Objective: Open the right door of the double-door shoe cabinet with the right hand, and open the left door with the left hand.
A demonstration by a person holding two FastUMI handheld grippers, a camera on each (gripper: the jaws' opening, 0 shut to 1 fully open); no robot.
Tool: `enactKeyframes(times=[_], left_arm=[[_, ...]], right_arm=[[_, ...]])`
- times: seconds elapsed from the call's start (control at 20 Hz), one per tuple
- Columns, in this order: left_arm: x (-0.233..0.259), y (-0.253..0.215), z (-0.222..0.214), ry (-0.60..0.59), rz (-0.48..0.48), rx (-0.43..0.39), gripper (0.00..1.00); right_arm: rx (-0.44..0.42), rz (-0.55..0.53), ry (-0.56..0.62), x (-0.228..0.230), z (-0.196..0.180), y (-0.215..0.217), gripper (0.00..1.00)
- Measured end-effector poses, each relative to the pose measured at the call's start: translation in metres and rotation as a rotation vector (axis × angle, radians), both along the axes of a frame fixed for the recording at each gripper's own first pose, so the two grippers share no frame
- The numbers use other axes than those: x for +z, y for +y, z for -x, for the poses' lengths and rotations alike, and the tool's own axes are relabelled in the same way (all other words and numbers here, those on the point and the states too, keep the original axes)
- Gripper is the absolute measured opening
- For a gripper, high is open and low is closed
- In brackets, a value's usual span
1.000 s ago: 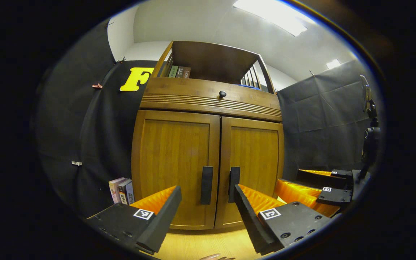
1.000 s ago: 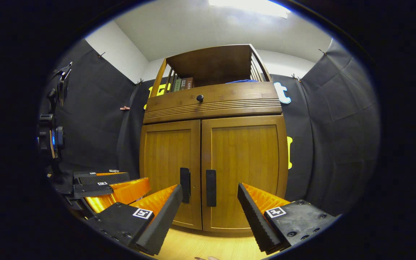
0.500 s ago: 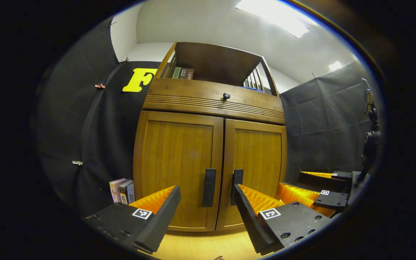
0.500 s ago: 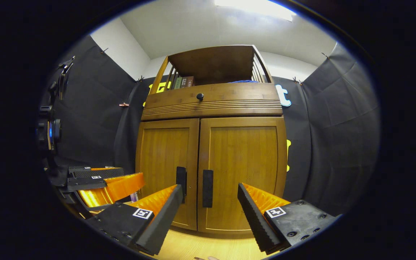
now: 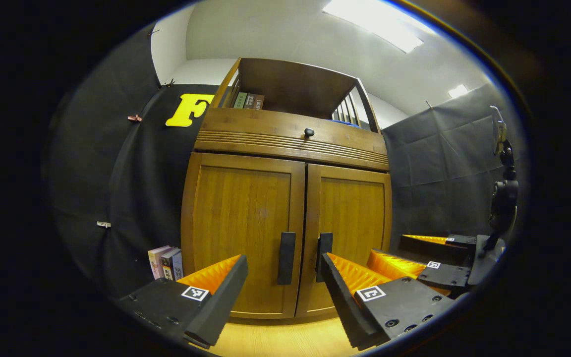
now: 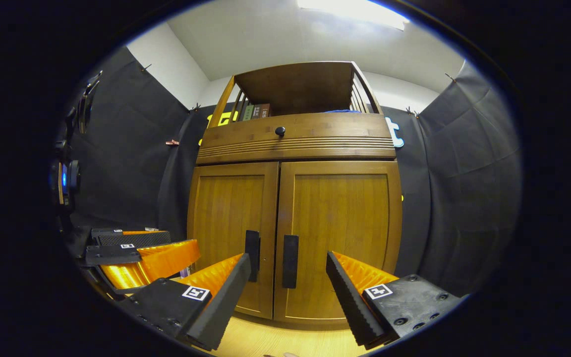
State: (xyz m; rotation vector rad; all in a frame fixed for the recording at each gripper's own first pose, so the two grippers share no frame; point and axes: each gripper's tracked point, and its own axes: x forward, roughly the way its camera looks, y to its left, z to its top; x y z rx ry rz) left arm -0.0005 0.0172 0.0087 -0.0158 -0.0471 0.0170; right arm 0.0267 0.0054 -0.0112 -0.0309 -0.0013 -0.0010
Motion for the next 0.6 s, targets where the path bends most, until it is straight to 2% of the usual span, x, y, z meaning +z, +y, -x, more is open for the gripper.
enactKeyframes(times=[0.15, 0.2, 0.25, 0.45, 0.55, 0.6], left_arm=[[0.001, 0.006, 0.005, -0.009, 0.002, 0.010, 0.92], [0.003, 0.008, 0.006, -0.014, 0.006, 0.009, 0.88], [0.003, 0.009, 0.008, -0.017, 0.006, 0.010, 0.92], [0.001, 0.019, 0.015, -0.015, -0.007, 0.018, 0.92], [0.001, 0.023, 0.017, -0.019, -0.008, 0.016, 0.92], [0.002, 0.025, 0.019, -0.020, -0.007, 0.016, 0.88]], right_arm=[[0.012, 0.013, 0.008, -0.005, -0.009, 0.008, 0.97], [0.020, 0.008, 0.009, -0.006, -0.011, 0.011, 0.97], [0.025, 0.003, 0.007, -0.006, -0.015, 0.015, 0.97], [0.011, 0.008, 0.008, -0.015, -0.039, 0.015, 0.99], [0.000, 0.006, 0.026, -0.026, -0.051, 0.013, 0.97], [-0.008, 0.006, 0.032, -0.030, -0.057, 0.012, 0.97]])
